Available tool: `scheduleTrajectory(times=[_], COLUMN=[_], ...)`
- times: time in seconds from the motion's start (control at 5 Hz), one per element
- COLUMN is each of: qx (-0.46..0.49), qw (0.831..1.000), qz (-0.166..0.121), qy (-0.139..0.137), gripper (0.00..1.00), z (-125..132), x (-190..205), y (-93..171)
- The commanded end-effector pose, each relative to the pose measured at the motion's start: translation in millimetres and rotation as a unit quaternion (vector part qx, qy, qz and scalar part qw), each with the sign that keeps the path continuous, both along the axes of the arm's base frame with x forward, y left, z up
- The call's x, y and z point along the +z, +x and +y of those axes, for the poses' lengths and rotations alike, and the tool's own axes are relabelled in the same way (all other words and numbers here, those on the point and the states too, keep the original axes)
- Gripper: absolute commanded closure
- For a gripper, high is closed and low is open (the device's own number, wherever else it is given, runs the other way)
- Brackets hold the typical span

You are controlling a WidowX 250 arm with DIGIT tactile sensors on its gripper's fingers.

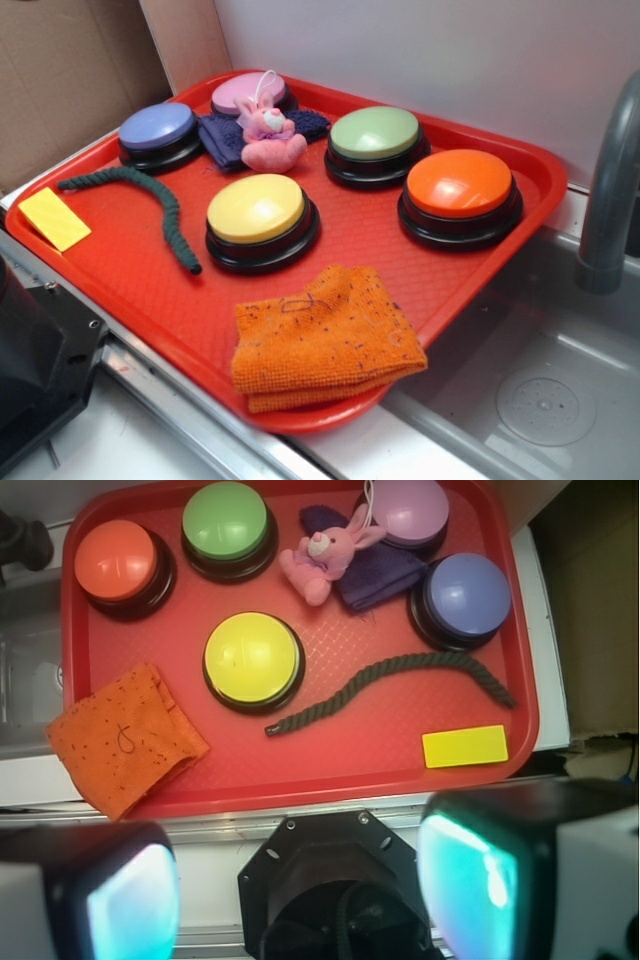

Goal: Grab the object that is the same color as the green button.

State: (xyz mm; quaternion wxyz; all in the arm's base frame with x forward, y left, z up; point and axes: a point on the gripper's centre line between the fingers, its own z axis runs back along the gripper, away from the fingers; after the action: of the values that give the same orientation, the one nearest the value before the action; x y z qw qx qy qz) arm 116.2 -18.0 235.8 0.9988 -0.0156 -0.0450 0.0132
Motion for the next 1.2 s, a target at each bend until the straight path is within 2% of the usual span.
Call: scheduleTrajectory(times=[0.0, 0.2, 0.4, 0.6, 0.8, 1.0], qx=[0.0, 0.067, 0.114, 0.188, 0.279, 0.35], qw=[1.0, 0.997, 0.993, 0.981, 0.959, 0.936], qz=[0.0, 0.005, 0.014, 0.031, 0.02, 0.018], qy=[0.0, -0.024, -0.03, -0.027, -0.041, -0.029], gripper=[0.0, 0.0, 0.0, 0.0, 0.0, 0.0], z=[0, 7, 17, 37, 50, 65], x=[0, -13, -33, -62, -89, -119], y=[0, 17, 35, 55, 60, 64])
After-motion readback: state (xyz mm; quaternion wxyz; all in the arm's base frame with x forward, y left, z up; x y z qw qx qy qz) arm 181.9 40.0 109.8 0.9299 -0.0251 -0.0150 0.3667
